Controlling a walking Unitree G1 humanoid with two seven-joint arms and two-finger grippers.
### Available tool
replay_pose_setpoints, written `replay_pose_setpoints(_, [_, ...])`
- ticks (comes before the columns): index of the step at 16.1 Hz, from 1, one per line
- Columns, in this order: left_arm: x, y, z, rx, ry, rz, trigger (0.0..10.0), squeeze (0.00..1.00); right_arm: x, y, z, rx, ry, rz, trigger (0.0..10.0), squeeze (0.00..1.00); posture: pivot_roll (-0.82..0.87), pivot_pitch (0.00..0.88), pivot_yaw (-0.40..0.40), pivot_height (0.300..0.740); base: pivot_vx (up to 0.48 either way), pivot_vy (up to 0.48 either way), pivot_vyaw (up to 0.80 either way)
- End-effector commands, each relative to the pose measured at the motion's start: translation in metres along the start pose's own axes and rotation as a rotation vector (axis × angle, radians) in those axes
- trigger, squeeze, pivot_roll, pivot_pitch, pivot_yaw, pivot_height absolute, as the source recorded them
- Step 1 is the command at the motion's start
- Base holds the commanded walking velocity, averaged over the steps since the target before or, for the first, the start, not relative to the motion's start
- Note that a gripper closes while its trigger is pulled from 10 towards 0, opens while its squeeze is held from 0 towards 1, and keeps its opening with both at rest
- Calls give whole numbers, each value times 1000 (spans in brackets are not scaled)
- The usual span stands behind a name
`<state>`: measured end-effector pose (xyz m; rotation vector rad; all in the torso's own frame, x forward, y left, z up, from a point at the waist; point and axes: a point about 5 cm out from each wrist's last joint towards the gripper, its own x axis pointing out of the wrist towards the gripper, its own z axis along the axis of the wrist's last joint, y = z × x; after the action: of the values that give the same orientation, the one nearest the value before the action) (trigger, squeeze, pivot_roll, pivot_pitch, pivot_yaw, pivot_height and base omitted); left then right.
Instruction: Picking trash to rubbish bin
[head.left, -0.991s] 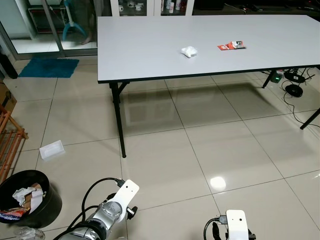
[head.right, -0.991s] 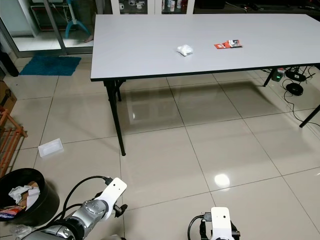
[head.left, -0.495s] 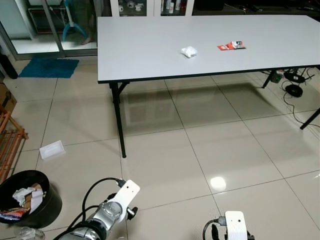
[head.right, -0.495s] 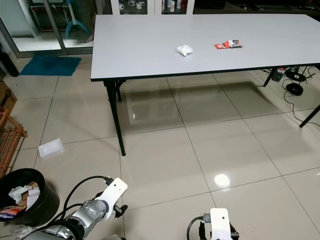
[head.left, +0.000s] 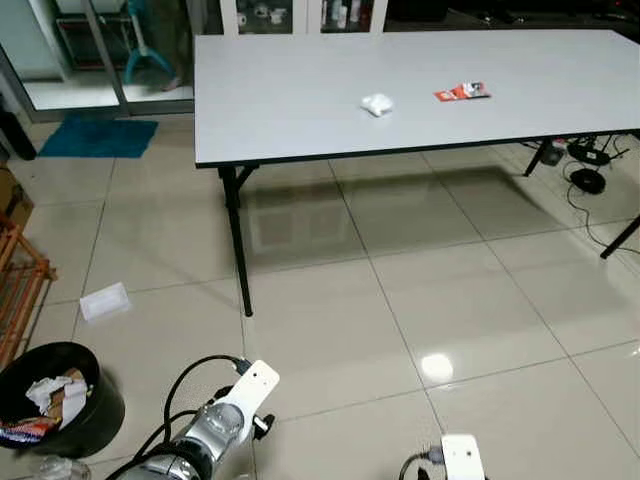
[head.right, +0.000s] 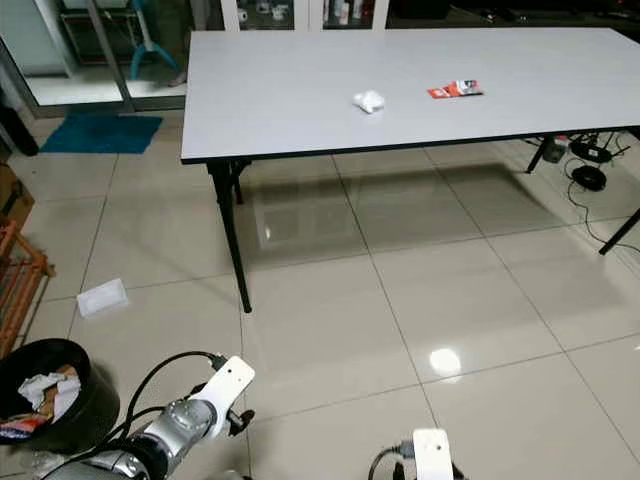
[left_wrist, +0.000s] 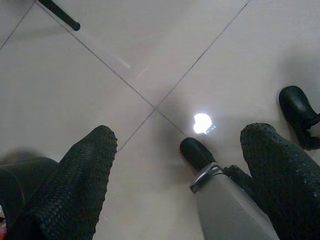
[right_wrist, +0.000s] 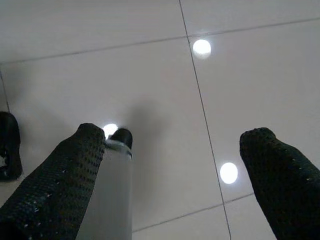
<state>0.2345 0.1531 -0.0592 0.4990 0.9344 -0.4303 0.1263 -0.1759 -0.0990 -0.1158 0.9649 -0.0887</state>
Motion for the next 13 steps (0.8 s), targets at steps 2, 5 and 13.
replay_pose_setpoints(2, [0, -1, 1, 12, -4, -11, 10000, 0, -2, -4, -7, 5, 6, -17, 10000, 0, 95, 42, -33, 740, 0, 0, 0])
replay_pose_setpoints(5, [0, 0, 0, 14, -2, -12, 10000, 0, -6, -6, -19, 2, 3, -19, 10000, 0, 93, 44, -31, 740, 0, 0, 0])
replay_pose_setpoints(13, [0, 1, 0, -41, -37, 20, 10000, 0, 9, 1, 17, 96, -34, 16, 10000, 0, 87, 48, -32, 740, 0, 0, 0])
